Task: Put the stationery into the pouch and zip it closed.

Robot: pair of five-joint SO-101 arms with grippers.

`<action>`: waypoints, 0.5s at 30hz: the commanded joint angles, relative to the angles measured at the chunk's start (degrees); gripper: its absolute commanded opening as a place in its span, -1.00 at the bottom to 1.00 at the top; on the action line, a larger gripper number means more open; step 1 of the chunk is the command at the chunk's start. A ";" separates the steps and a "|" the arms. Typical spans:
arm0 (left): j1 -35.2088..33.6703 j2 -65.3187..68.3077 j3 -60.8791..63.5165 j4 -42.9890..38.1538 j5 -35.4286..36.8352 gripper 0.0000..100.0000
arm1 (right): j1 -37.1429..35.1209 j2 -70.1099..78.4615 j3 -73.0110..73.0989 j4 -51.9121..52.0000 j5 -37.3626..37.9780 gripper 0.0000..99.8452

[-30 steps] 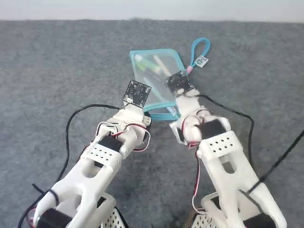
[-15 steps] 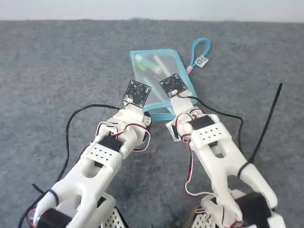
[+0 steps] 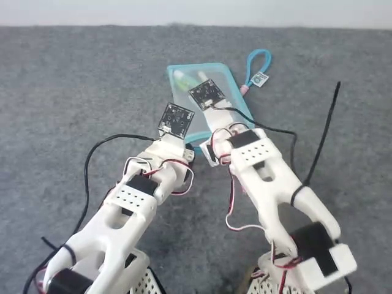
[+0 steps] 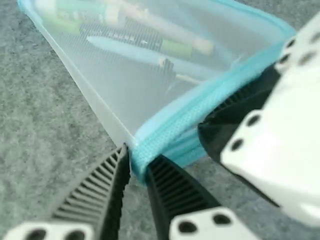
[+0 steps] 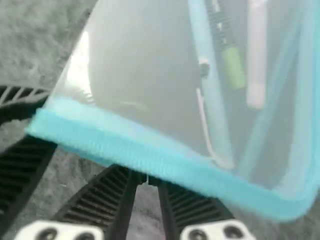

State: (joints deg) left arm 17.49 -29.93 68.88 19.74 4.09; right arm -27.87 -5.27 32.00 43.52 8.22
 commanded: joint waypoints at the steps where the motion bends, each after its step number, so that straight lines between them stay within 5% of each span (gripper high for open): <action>1: 0.26 -1.32 -0.04 -0.26 -0.62 -0.98 | 0.31 -0.75 -6.24 1.54 -1.05 -0.95; 15: 0.35 -1.32 -0.04 -0.26 -0.62 -0.98 | 8.75 -5.49 -8.35 11.30 2.37 -0.94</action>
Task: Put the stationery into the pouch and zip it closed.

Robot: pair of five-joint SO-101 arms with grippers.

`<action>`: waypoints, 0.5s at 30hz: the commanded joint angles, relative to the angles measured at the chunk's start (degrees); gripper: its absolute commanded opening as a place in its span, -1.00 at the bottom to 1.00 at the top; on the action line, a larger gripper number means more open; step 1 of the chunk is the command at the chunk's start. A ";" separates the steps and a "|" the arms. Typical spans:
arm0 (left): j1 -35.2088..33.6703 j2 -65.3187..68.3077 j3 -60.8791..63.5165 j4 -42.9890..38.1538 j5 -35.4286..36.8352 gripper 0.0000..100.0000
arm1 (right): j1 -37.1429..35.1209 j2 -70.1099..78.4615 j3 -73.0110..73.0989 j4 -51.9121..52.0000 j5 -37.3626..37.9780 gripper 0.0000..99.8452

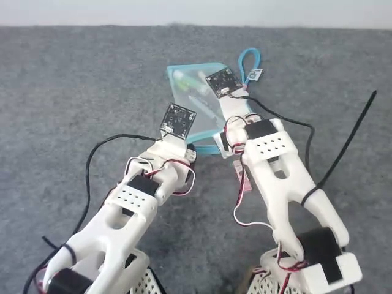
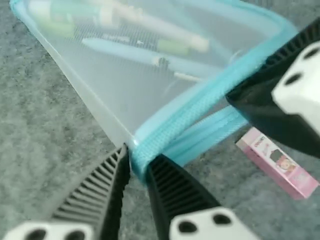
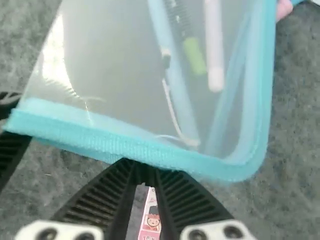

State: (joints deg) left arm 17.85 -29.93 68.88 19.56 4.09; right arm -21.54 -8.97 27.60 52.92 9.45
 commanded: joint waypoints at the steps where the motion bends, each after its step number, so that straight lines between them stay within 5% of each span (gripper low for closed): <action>1: 0.00 -1.32 -0.04 -0.09 -0.62 -0.98 | 2.33 -2.07 -4.04 3.65 1.14 -0.95; 15: 0.00 -1.32 -0.04 -0.09 -0.62 -0.98 | 1.98 -17.89 13.98 16.66 3.60 -0.94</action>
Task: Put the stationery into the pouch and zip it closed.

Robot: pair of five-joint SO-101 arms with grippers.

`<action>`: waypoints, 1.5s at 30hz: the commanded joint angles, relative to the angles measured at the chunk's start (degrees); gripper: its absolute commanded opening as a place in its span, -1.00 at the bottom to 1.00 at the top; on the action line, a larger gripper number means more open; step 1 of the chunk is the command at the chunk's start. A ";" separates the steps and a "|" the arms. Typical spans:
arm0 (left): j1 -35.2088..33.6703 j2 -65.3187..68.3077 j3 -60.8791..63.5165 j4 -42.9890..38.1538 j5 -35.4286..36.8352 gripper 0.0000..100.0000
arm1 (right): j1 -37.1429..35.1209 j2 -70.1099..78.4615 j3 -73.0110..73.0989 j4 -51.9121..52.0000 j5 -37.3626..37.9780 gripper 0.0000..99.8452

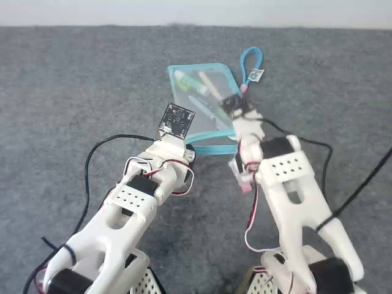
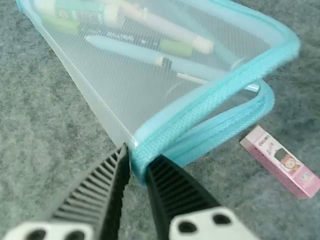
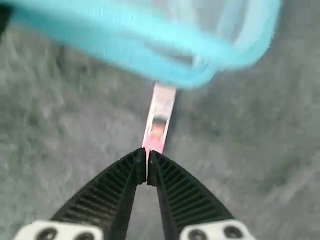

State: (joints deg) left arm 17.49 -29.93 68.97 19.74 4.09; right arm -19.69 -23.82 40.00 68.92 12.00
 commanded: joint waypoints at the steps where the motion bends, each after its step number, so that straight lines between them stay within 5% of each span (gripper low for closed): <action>1: 0.35 -1.32 -0.13 -0.26 -0.62 -0.98 | -0.22 -2.77 2.02 0.75 1.14 -0.94; 11: 0.35 -1.32 -0.04 0.62 -0.70 -0.98 | -2.95 5.32 2.55 -5.05 0.18 -0.70; 20: 0.62 -1.32 -0.13 0.44 -0.70 -0.98 | -2.86 6.73 2.99 -6.29 -5.19 -0.70; 45: 0.26 -0.97 0.22 0.53 -0.70 -0.98 | -0.84 14.37 9.14 -17.19 -5.36 -0.71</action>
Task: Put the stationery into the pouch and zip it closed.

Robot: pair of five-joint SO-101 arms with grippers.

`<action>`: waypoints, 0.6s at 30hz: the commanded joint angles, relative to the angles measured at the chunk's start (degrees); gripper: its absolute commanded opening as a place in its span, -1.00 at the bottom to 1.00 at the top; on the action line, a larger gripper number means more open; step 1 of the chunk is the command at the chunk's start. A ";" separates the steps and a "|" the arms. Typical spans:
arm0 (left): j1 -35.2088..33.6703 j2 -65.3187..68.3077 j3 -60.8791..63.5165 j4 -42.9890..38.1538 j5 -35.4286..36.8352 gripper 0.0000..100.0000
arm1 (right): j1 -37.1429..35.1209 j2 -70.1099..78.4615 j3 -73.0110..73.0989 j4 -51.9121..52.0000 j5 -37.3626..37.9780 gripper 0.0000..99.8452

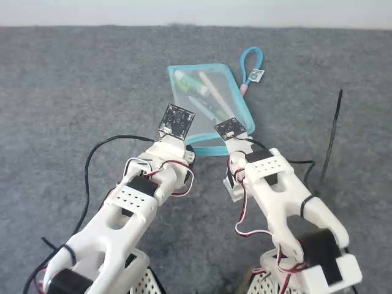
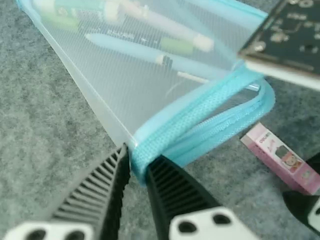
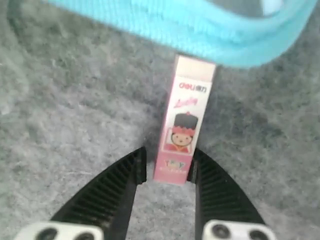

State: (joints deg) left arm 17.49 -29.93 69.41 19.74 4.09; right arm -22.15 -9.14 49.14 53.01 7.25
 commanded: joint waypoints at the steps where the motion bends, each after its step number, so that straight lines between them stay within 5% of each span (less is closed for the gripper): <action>1: 0.26 -1.23 0.13 0.53 -0.70 -0.98 | 2.51 -0.48 0.00 -1.27 -0.62 -0.75; 5: 0.26 -1.23 0.31 0.53 -0.70 -0.98 | 6.20 -1.89 0.00 -1.19 -0.62 -1.00; 9: 0.26 -1.23 0.22 0.35 -0.70 -0.98 | 8.31 -6.29 0.00 3.30 -0.09 -0.99; 18: 0.26 -1.23 0.04 0.26 -0.70 -0.98 | 8.13 -33.89 -0.09 21.58 13.45 -0.99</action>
State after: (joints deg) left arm 17.49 -29.93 70.11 19.74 4.09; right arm -15.03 -32.35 49.41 70.07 17.27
